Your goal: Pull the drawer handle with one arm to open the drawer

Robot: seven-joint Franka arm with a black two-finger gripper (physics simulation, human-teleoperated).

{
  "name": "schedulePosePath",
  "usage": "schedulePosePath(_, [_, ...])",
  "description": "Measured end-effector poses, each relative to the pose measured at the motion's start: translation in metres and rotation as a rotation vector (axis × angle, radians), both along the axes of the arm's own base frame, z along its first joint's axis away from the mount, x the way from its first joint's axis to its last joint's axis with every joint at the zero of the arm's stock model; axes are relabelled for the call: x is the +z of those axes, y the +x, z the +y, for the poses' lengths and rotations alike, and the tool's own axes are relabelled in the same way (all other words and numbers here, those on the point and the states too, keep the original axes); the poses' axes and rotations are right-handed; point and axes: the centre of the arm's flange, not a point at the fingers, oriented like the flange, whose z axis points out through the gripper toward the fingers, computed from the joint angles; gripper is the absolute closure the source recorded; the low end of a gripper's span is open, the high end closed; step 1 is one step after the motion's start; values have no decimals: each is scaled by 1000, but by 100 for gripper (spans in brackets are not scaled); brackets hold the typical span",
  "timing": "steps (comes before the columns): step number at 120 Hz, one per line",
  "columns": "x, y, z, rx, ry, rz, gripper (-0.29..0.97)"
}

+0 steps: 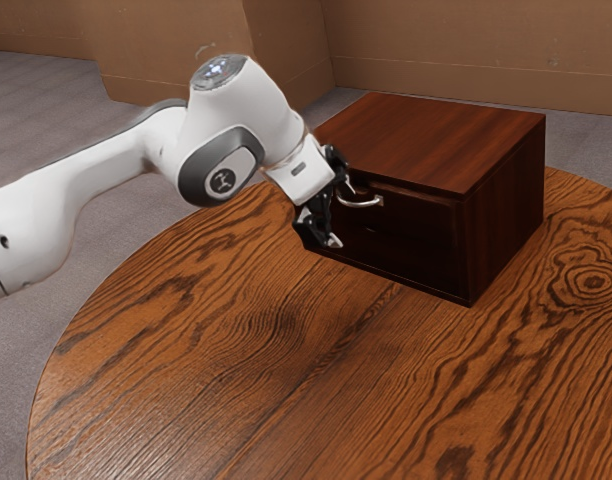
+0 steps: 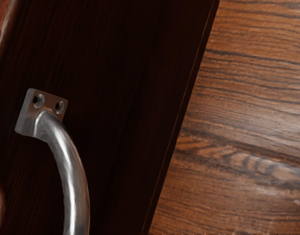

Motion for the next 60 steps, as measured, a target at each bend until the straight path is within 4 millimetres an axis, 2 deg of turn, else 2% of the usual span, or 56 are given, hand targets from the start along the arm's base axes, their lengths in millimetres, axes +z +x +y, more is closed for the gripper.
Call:
schedulePosePath(19, [-2,1,-2,-13,-1,-2,0])
schedulePosePath(60, [1,-13,-8,-27,9,20,0])
